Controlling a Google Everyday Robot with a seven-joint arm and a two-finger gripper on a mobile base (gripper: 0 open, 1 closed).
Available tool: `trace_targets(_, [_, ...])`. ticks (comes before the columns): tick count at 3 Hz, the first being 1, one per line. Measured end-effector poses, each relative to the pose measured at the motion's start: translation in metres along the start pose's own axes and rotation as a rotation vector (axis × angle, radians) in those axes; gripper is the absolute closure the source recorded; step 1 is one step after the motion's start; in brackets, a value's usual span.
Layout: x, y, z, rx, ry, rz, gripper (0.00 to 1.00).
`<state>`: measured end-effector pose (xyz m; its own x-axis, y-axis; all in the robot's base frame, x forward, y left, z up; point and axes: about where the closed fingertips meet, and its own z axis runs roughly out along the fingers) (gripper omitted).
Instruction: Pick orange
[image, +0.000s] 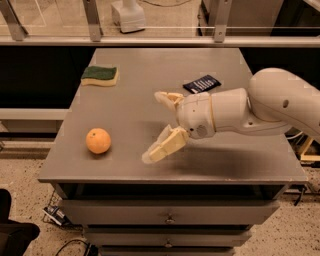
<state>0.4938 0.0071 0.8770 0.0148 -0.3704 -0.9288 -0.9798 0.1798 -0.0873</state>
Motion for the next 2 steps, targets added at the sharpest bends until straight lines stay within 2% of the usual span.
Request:
trace_targets(1, [0.001,-0.013,0.024,-0.016,-0.093,0.017,0.0])
trace_targets(2, [0.002,-0.018,0.044,-0.032,-0.132,0.029,0.0])
